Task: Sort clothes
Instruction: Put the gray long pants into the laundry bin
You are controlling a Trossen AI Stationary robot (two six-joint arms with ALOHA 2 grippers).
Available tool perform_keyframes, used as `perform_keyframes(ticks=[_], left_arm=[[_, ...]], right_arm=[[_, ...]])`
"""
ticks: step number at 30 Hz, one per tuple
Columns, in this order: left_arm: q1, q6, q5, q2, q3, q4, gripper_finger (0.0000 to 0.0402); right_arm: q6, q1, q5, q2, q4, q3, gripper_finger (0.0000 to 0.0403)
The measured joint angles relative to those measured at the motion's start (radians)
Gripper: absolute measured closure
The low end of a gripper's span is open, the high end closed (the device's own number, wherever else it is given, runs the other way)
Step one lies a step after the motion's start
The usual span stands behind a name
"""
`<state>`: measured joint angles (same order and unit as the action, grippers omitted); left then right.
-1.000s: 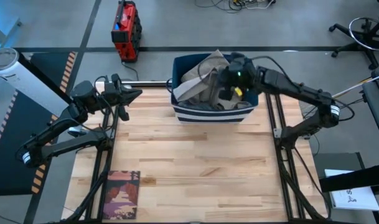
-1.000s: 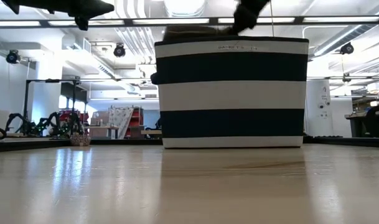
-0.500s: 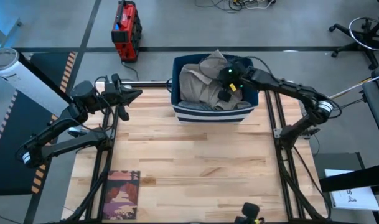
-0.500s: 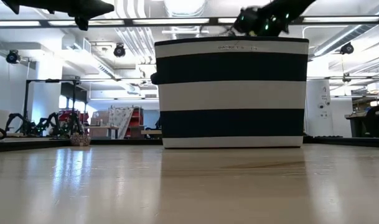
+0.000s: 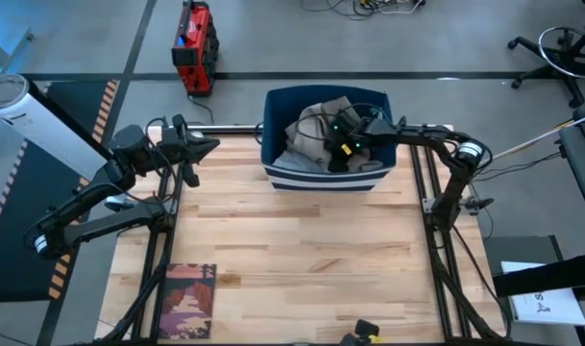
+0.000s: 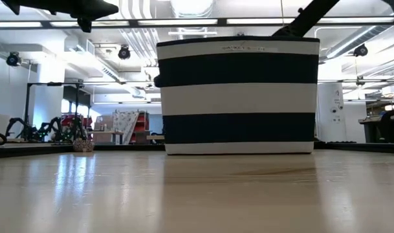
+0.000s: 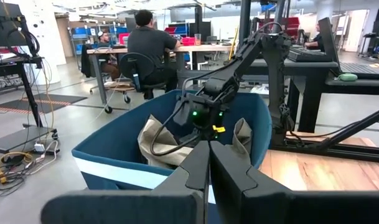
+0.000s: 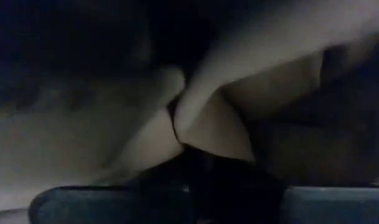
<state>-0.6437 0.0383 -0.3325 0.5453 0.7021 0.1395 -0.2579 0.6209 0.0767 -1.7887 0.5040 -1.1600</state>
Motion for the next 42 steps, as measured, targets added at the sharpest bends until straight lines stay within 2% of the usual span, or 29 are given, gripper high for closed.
perform_keyframes(ticks=[5,15,21,24,26,34,42], left_arm=[[0.000,0.000,0.000,0.000,0.000,0.000,0.0402],[0.000,0.000,0.000,0.000,0.000,0.000,0.0402],[0.000,0.000,0.000,0.000,0.000,0.000,0.0402],[0.000,0.000,0.000,0.000,0.000,0.000,0.0402],[0.000,0.000,0.000,0.000,0.000,-0.001,0.0402],[0.000,0.000,0.000,0.000,0.000,-0.006,0.0402],[0.000,0.000,0.000,-0.016,0.000,0.009,0.0402]], right_arm=[[0.010,-0.012,0.003,0.058,0.026,0.006,0.0344],[0.064,-0.030,0.015,0.316,0.028,0.007,0.0234],[0.101,-0.038,0.026,0.436,-0.046,0.007,0.0205],[0.128,-0.037,0.062,0.452,-0.152,0.005,0.0219],[0.120,-0.037,0.063,0.443,-0.218,0.005,0.0243],[0.028,-0.011,0.043,0.275,-0.408,0.004,0.0389],[0.005,0.033,0.002,0.065,-0.406,0.004,0.0400]])
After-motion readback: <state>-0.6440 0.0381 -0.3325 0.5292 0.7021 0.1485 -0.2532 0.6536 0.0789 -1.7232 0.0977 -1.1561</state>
